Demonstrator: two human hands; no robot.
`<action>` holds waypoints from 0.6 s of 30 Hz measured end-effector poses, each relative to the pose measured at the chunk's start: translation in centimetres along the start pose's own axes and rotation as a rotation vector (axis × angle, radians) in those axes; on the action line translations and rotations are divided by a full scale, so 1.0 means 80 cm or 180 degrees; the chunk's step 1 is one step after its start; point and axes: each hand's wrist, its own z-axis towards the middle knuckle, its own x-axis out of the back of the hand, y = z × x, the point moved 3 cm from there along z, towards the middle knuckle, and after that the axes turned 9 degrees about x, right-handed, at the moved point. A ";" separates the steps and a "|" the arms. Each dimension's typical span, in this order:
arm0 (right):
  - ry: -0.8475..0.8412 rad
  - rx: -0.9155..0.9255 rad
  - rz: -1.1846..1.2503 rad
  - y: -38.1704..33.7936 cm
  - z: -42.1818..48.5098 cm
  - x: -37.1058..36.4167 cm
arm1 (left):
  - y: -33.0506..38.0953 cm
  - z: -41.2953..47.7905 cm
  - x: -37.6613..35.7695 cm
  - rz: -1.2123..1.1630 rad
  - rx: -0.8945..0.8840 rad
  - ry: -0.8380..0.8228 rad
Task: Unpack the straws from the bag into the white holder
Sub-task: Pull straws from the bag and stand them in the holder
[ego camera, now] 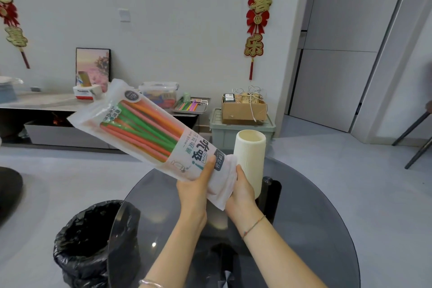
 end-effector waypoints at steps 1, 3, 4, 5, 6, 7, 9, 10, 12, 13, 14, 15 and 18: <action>0.0080 0.0095 -0.0045 0.000 0.003 0.003 | 0.000 -0.003 -0.001 0.0055 -0.0038 -0.0056; -0.0016 0.0137 -0.0108 -0.001 0.006 0.004 | 0.003 -0.006 -0.003 0.0211 -0.0166 -0.0171; -0.0183 0.0086 -0.0064 0.000 0.006 0.003 | 0.005 -0.007 -0.004 0.0280 -0.0237 -0.0242; -0.0340 0.0019 0.0053 0.001 0.007 0.003 | 0.007 -0.008 -0.005 0.0322 -0.0295 -0.0317; -0.0438 -0.0035 0.0205 0.002 0.007 0.003 | 0.009 -0.010 -0.006 0.0337 -0.0334 -0.0384; -0.0450 -0.0037 0.0315 0.003 0.009 0.004 | 0.010 -0.010 -0.006 0.0334 -0.0356 -0.0439; -0.0289 0.0074 0.0234 0.003 0.012 0.010 | 0.010 -0.011 -0.006 0.0329 -0.0352 -0.0519; -0.0232 0.0093 0.0144 0.002 0.013 0.012 | 0.009 -0.010 -0.006 0.0327 -0.0337 -0.0556; -0.0183 0.0126 0.0076 0.002 0.011 0.013 | 0.008 -0.007 -0.004 0.0274 -0.0311 -0.0569; -0.0127 0.0218 0.0045 0.001 0.010 0.013 | 0.008 -0.005 -0.003 0.0219 -0.0300 -0.0515; -0.0088 0.0350 -0.0004 -0.001 0.010 0.013 | 0.007 -0.002 0.000 0.0158 -0.0286 -0.0423; -0.0076 0.0517 -0.0117 -0.003 0.009 0.012 | 0.006 0.000 0.003 0.0086 -0.0257 -0.0311; -0.0120 0.1273 -0.1033 -0.012 0.006 0.010 | -0.001 0.005 0.010 -0.0176 -0.0046 -0.0034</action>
